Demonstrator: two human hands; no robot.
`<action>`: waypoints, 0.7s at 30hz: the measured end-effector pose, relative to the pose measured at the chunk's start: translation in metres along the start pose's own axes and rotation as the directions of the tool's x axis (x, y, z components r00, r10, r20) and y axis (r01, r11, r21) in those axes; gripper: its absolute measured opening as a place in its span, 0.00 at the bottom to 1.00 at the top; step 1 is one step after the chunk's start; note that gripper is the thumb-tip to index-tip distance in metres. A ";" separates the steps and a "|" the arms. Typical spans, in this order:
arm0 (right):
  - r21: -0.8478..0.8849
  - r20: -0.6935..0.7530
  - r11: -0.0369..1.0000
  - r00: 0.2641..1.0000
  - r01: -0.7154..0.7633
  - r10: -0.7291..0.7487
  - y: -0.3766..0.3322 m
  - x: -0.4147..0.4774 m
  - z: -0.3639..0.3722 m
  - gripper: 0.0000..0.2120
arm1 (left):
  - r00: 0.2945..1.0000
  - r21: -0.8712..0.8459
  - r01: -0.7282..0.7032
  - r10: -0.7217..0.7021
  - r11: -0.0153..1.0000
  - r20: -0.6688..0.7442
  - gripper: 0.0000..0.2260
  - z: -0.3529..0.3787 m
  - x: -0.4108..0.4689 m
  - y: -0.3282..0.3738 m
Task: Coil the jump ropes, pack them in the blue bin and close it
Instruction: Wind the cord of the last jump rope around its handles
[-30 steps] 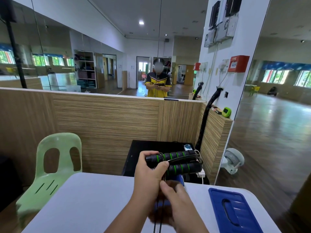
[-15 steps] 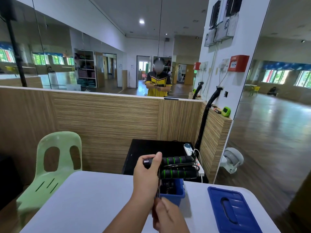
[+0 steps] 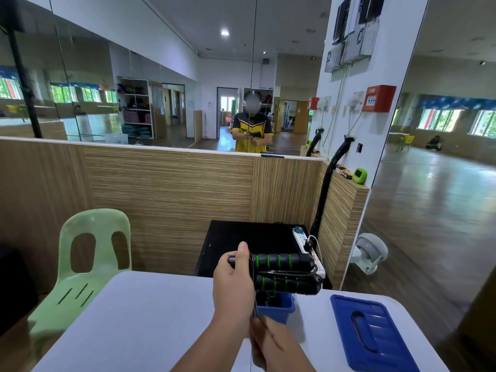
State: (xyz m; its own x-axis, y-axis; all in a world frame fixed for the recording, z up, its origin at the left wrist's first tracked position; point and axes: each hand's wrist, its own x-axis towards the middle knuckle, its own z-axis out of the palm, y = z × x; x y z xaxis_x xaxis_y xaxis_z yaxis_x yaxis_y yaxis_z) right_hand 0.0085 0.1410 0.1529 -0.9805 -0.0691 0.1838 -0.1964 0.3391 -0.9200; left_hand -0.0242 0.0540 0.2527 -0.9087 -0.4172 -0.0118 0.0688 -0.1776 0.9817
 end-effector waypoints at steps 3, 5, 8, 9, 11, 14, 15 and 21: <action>-0.290 0.208 0.915 0.952 0.279 -0.225 -0.001 0.004 -0.020 0.21 | 1.000 -0.005 0.020 -0.020 1.000 0.005 0.19 -0.001 -0.003 0.003; -0.331 0.331 0.908 0.933 0.256 -0.142 0.000 0.011 -0.030 0.21 | 0.999 -0.021 0.048 -0.047 0.999 0.027 0.19 -0.001 -0.004 0.003; -0.259 0.370 0.950 0.926 0.176 -0.071 -0.005 0.023 -0.044 0.22 | 0.997 -0.010 0.059 -0.058 0.998 0.051 0.20 -0.001 -0.006 0.003; -0.229 0.389 0.957 0.918 0.177 -0.077 -0.010 0.027 -0.048 0.22 | 0.996 -0.003 0.063 -0.063 0.998 0.058 0.20 -0.001 -0.006 0.003; -0.228 0.398 0.966 0.917 0.119 -0.019 -0.013 0.041 -0.063 0.20 | 0.994 -0.001 0.076 -0.076 0.997 0.074 0.19 -0.004 -0.007 0.004; -0.227 0.426 0.974 0.898 -0.010 0.108 -0.007 0.065 -0.094 0.15 | 0.988 -0.003 0.092 -0.091 0.996 0.122 0.18 -0.009 -0.007 0.007; -0.287 0.410 0.958 0.904 0.001 0.122 -0.005 0.078 -0.099 0.11 | 0.985 0.002 0.098 -0.097 0.995 0.144 0.18 -0.011 -0.009 0.009; -0.334 0.515 0.940 0.848 0.062 0.127 -0.069 0.123 -0.108 0.20 | 0.964 0.056 0.086 -0.097 0.995 0.246 0.17 -0.015 -0.016 0.008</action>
State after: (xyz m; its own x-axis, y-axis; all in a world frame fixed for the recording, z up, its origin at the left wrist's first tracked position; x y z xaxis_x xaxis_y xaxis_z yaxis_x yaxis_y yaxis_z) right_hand -0.0987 0.2107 0.2764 -0.8555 -0.4986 -0.1397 -0.2457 0.6284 -0.7381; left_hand -0.0034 0.0458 0.2575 -0.9843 -0.1657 -0.0603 -0.0330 -0.1625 0.9862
